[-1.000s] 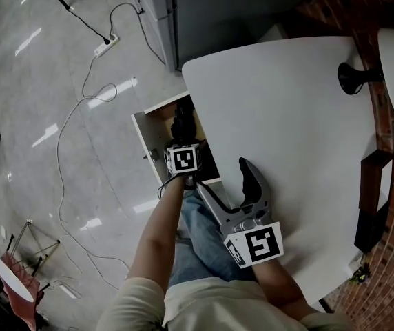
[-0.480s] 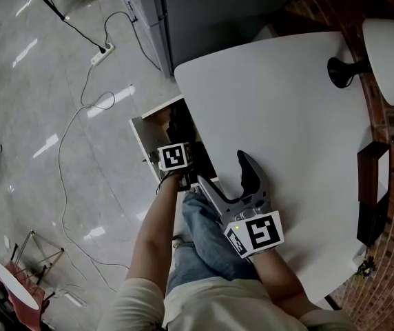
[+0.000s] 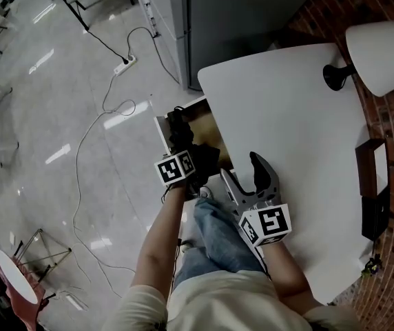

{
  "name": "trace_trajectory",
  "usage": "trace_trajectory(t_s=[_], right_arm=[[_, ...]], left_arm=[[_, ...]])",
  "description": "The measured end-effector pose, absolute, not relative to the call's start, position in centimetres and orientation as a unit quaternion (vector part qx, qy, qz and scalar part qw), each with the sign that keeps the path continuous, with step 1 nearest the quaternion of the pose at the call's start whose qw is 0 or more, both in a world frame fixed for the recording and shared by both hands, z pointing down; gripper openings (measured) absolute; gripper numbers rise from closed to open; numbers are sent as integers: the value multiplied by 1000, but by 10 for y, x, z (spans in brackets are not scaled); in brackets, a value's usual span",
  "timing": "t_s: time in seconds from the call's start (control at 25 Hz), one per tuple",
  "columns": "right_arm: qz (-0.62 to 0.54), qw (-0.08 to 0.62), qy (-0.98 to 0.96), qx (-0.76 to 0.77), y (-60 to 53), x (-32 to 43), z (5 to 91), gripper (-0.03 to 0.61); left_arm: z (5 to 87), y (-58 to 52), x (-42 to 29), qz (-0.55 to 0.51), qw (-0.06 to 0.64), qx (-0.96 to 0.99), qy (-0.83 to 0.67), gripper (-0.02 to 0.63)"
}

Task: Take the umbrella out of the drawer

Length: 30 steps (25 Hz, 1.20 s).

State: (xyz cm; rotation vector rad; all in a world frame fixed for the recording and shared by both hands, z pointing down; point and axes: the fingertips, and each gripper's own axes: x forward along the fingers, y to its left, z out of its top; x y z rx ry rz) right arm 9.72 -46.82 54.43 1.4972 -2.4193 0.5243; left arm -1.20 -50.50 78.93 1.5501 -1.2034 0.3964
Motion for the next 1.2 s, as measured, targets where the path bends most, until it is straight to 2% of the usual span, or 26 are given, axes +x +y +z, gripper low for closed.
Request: trace_trajectory(t_s=[0.28, 0.52, 0.64, 1.2], right_arm=[[146, 143, -837, 507, -416, 72, 515, 180], [118, 153, -840, 507, -357, 53, 488, 56], [95, 150, -844, 506, -330, 40, 474, 13], [66, 113, -848, 513, -153, -1, 432, 3]], left_arm=[[718, -454, -31, 109, 531, 666, -512, 233], [653, -389, -52, 90, 486, 704, -510, 234], [629, -357, -67, 79, 469, 715, -513, 234], [551, -151, -127, 31, 438, 747, -500, 235]])
